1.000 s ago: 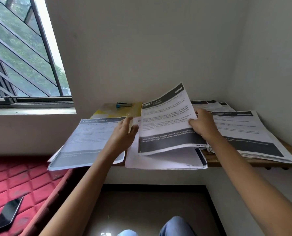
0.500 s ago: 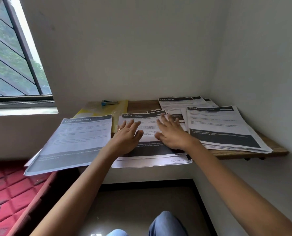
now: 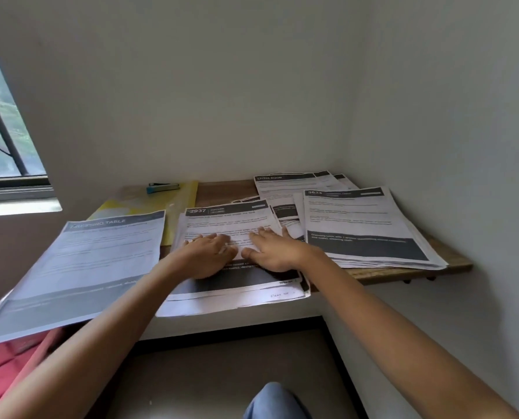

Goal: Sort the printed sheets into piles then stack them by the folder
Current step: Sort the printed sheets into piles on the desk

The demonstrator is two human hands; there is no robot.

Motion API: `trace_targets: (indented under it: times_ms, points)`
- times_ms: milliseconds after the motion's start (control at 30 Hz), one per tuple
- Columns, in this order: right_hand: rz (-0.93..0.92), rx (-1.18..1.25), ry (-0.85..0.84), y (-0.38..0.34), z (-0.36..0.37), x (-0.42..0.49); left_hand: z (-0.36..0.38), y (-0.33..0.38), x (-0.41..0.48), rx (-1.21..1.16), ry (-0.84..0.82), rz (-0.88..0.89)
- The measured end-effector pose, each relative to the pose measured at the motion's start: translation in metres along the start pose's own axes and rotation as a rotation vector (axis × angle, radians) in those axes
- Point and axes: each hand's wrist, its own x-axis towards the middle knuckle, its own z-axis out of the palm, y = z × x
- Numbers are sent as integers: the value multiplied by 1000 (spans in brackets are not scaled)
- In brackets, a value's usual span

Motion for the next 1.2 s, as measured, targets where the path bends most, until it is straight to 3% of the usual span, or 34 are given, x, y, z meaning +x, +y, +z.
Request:
trace_targets:
  times_ms: [200, 367, 500, 633, 767, 1000, 1200]
  points:
    - [29, 38, 167, 24, -55, 15, -39, 23, 22, 123, 85, 43]
    - [119, 73, 264, 49, -70, 29, -50, 46, 56, 57, 137, 80]
    - [183, 217, 275, 58, -54, 33, -35, 36, 83, 103, 124, 15]
    - [236, 139, 281, 60, -35, 40, -25, 17, 84, 192, -21, -101]
    - [262, 168, 321, 55, -31, 36, -29, 7, 66, 241, -40, -200]
    - [435, 258, 348, 37, -31, 31, -15, -15, 53, 209, -95, -223]
    - [468, 165, 308, 30, -31, 27, 0, -19, 42, 143, -20, -229]
